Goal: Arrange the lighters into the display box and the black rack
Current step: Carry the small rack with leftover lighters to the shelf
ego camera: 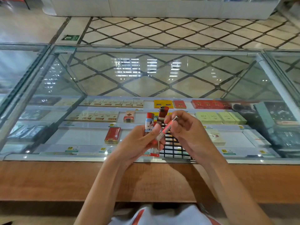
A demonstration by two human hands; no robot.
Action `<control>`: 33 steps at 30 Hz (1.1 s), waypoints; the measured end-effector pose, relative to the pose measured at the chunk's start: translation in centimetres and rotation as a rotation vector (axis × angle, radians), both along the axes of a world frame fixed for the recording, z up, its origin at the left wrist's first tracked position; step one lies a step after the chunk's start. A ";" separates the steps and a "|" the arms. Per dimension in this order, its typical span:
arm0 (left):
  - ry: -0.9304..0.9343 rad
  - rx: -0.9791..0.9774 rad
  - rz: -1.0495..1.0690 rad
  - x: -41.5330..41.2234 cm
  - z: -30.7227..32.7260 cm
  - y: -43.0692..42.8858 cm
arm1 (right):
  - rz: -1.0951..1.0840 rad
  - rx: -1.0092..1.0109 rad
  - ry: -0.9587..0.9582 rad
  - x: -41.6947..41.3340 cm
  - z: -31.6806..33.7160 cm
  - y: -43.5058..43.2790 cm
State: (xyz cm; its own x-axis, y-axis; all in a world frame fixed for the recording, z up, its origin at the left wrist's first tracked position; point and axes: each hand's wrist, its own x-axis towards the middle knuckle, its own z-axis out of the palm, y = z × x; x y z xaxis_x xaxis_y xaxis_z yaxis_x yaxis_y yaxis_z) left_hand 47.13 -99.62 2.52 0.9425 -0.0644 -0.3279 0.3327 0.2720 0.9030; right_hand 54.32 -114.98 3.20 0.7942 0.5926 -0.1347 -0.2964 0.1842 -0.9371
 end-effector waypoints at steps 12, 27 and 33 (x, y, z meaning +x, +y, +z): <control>0.099 -0.286 0.230 -0.4 -0.6 2.8 | -0.325 -0.122 -0.067 3.5 -0.4 -2.2; 0.121 -0.276 0.236 -0.7 -1.0 2.9 | -0.292 -0.267 -0.255 2.8 -0.8 -1.2; 0.119 -0.264 0.234 -0.8 -1.2 3.1 | -0.281 -0.253 -0.329 2.0 -0.9 -0.4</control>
State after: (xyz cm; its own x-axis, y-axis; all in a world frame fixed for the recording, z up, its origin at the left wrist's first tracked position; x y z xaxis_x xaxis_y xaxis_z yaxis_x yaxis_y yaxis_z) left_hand 46.34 -96.53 1.29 0.8978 0.0517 -0.4374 0.3325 0.5717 0.7501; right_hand 56.32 -115.37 2.25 0.9428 0.3311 0.0377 0.0507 -0.0307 -0.9982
